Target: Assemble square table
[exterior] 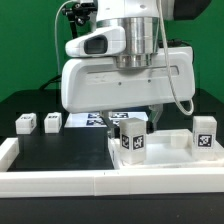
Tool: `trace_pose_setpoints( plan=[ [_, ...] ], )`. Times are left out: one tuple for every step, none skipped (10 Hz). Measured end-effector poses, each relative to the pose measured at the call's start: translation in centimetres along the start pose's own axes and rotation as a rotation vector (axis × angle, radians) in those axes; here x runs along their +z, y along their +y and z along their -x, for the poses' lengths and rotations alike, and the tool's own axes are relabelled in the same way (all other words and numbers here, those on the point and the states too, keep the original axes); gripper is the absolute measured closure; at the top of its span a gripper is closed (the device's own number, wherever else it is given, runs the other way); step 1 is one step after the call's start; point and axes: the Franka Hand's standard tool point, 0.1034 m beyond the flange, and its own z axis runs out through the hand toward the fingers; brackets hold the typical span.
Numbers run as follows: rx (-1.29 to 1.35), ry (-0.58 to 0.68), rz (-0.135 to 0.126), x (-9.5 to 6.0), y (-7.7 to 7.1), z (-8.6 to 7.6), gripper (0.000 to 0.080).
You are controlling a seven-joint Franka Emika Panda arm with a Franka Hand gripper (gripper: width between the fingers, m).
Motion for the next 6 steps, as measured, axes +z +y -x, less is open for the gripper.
trace_pose_setpoints(
  plan=[
    [0.0, 0.0, 0.0, 0.0, 0.0, 0.0, 0.0511],
    [0.0, 0.0, 0.0, 0.01, 0.01, 0.01, 0.0509],
    [0.017, 0.0, 0.0, 0.01, 0.01, 0.01, 0.0509],
    [0.043, 0.0, 0.0, 0.01, 0.0, 0.01, 0.0509],
    [0.066, 0.0, 0.0, 0.01, 0.0, 0.01, 0.0509],
    [0.152, 0.0, -0.001, 0.02, -0.02, 0.01, 0.0509]
  ],
)
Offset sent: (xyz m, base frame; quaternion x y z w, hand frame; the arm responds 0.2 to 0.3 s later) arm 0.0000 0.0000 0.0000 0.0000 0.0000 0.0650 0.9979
